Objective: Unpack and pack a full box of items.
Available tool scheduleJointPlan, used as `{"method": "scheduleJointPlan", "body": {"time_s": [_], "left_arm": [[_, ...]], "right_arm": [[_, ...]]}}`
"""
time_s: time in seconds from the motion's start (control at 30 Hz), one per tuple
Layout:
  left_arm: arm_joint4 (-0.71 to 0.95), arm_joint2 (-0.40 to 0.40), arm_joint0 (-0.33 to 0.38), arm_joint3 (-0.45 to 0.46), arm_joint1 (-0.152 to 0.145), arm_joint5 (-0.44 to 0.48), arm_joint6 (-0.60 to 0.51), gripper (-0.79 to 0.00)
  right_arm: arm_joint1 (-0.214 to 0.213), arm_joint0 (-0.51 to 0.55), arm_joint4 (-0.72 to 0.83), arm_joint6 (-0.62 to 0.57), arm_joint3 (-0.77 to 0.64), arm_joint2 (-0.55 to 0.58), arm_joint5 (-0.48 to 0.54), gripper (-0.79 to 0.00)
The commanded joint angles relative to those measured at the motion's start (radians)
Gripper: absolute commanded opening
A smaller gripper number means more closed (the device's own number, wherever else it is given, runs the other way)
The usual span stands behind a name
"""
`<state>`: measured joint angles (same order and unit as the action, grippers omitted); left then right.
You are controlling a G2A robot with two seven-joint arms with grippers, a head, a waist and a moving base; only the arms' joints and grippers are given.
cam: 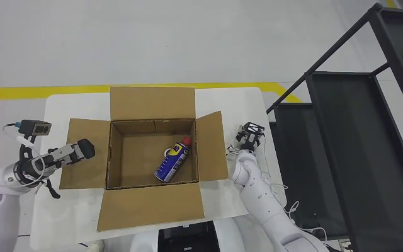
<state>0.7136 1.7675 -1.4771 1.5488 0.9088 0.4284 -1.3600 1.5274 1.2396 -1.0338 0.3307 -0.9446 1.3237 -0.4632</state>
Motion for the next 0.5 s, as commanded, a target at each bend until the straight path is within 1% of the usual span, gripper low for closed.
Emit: {"method": "scheduleJointPlan", "body": {"time_s": [0.0,0.3,0.37,0.47], "left_arm": [[0.000,0.000,0.000,0.000,0.000,0.000,0.000,0.000],[0.000,0.000,0.000,0.000,0.000,0.000,0.000,0.000],[0.000,0.000,0.000,0.000,0.000,0.000,0.000,0.000],[0.000,0.000,0.000,0.000,0.000,0.000,0.000,0.000]], "right_arm": [[0.000,0.002,-0.006,0.006,-0.001,-0.001,0.003,-0.785],[0.004,0.022,-0.011,0.023,-0.049,-0.004,0.027,-0.785],[0.004,0.043,-0.004,0.043,-0.090,0.000,0.032,-0.785],[0.003,0.096,-0.001,0.076,-0.197,0.010,0.028,-0.785]]}}
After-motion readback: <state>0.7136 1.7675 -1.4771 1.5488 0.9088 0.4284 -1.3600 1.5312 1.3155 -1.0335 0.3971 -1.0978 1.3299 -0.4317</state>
